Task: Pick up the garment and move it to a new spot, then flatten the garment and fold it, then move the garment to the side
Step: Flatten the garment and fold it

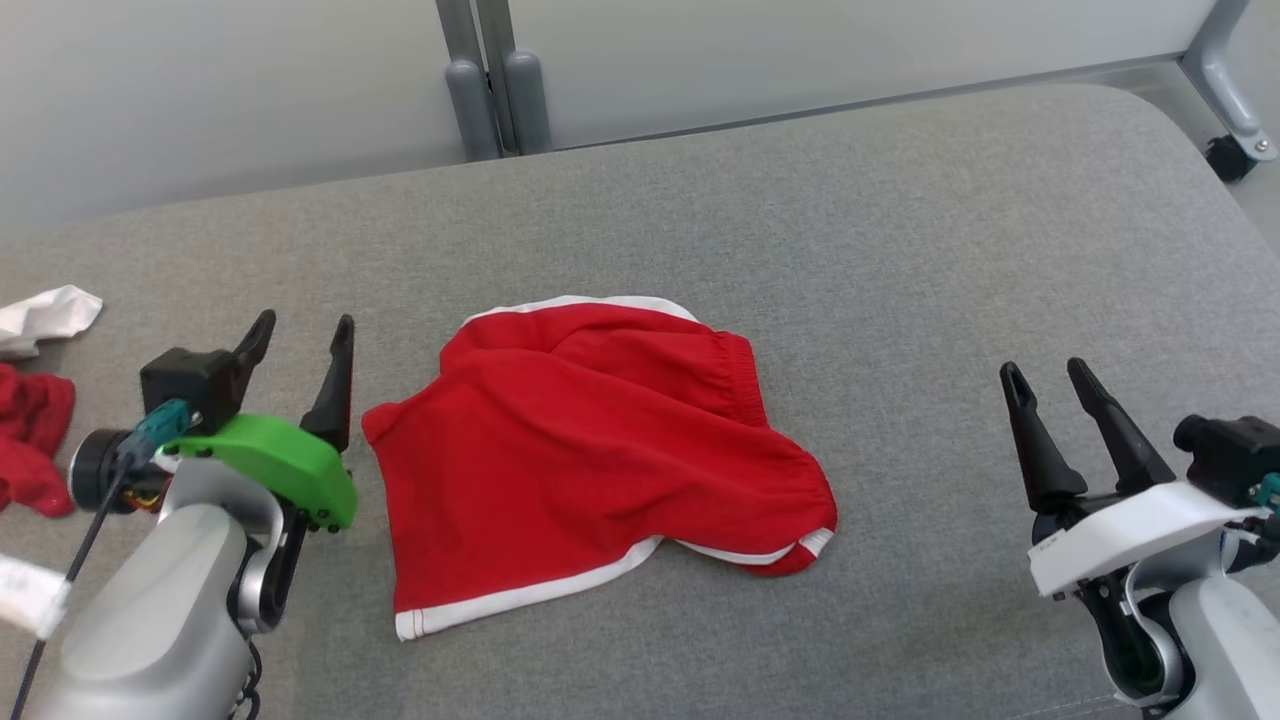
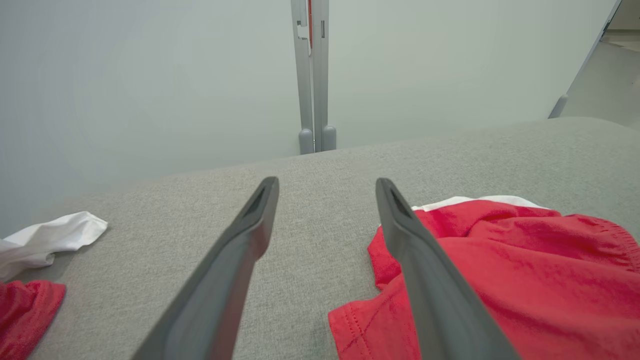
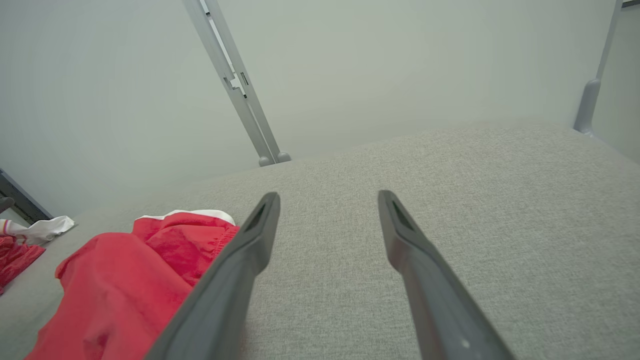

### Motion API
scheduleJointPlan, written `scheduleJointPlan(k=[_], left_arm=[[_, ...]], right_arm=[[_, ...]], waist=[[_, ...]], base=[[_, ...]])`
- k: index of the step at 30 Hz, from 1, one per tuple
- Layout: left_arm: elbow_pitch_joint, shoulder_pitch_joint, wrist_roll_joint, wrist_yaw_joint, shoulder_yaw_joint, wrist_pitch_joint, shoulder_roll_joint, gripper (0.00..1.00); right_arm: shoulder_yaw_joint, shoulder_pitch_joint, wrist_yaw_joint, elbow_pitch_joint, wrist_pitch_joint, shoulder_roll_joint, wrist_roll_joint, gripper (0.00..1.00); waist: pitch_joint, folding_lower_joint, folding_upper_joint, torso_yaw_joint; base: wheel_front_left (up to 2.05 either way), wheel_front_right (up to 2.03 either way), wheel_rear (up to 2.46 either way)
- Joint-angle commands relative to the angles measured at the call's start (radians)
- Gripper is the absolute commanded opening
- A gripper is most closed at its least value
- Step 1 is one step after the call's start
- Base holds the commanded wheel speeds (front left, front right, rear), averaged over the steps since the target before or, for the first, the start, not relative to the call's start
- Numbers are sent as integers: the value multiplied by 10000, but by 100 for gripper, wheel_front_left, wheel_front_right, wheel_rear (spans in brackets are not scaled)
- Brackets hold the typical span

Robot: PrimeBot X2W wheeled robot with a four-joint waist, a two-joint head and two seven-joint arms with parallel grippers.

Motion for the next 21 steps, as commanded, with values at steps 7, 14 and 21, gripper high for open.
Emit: scheduleJointPlan(k=[7,14,21], left_arm=[[-3205,2681,47,1243,2075,-163,632,100],[-5201,5094,1127,1439,3633,-152,-28,100],[-5853,6745,2244,864,4833,-154,-980,100]], right_arm=[[-191,573,-7,217,-876,697,-710,100],[-397,1164,-7,437,-1053,985,-1177,100],[-867,1413,-9,137,-1074,1098,-1894,100]], waist=[[-608,0,-1,348],[-1056,0,-1,575],[-1201,0,-1,617]], base=[[0,0,0],[0,0,0],[0,0,0]])
